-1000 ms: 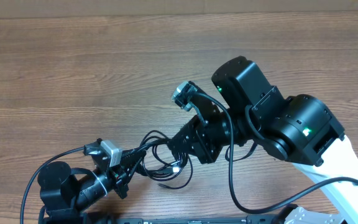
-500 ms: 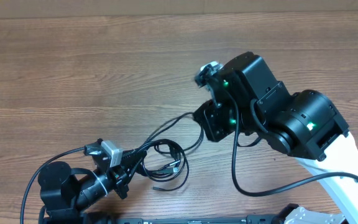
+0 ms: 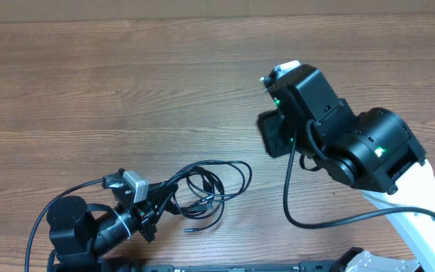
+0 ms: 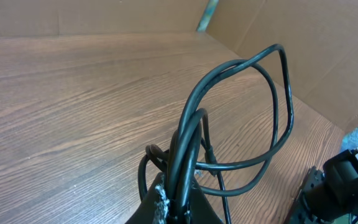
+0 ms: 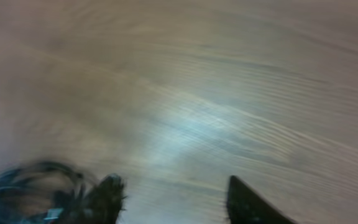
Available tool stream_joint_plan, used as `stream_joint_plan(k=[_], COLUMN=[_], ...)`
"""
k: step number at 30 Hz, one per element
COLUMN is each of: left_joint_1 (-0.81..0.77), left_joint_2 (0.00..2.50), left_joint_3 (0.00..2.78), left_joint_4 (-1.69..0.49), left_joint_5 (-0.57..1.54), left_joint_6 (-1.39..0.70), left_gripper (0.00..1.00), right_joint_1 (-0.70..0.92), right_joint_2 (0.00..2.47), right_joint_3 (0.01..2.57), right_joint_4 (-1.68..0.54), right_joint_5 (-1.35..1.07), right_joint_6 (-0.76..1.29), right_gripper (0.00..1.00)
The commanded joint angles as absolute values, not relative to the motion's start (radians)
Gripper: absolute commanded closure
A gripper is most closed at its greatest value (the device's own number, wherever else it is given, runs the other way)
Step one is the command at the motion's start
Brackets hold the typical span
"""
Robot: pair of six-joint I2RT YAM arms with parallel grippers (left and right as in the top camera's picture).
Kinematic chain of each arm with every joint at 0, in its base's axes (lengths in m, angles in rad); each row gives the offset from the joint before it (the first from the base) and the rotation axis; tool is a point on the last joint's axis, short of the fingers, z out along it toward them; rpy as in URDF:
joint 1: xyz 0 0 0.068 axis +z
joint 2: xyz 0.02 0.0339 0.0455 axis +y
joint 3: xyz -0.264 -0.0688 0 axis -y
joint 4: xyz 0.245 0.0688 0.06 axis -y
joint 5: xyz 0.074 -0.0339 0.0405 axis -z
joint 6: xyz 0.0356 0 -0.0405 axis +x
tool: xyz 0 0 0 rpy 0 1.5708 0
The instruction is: Untangle cables
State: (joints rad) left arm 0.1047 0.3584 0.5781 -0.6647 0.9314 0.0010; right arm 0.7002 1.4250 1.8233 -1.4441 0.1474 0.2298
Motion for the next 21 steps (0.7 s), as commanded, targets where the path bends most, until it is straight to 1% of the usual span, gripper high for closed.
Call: stream_joint_plan(k=[1,4,11,18,19,20,21], left_joint_1=[0.104,0.104,0.104,0.104,0.104,0.104,0.104], left_joint_2=[0.36,0.36,0.36,0.36,0.36,0.36,0.36], left_joint_3=[0.577,0.577,0.577,0.579,0.579,0.579,0.579], left_joint_4=[-0.656,-0.648,-0.595,-0.347,-0.323,-0.31,-0.304], left_joint_5=[0.941,0.941,0.952,1.13,1.139,1.143,1.143], left_joint_6=[-0.049,-0.124,-0.4,-0.614,-0.638,-0.653,-0.659], left_gripper=[0.96,0.96,0.96,0.96,0.96,0.96,0.96], right_joint_1=[0.699,0.699,0.699,0.699,0.699,0.699,0.699], right_joint_2=[1.416,1.416,1.416,1.425,1.428,1.433,1.435], right_joint_3=[1.839,1.839,1.791,1.705,1.7,1.697,1.696], right_joint_4=[-1.448,-1.455,-1.453,-1.406,-1.399,-1.391,-1.383], right_joint_5=[-0.122,-0.269,-0.454,-0.447,-0.447,-0.447,-0.446], right_joint_6=[0.017,-0.106,-0.313,-0.323,-0.323,-0.322,-0.322], right_gripper=[0.44,0.43,0.42,0.42,0.45,0.59,0.94])
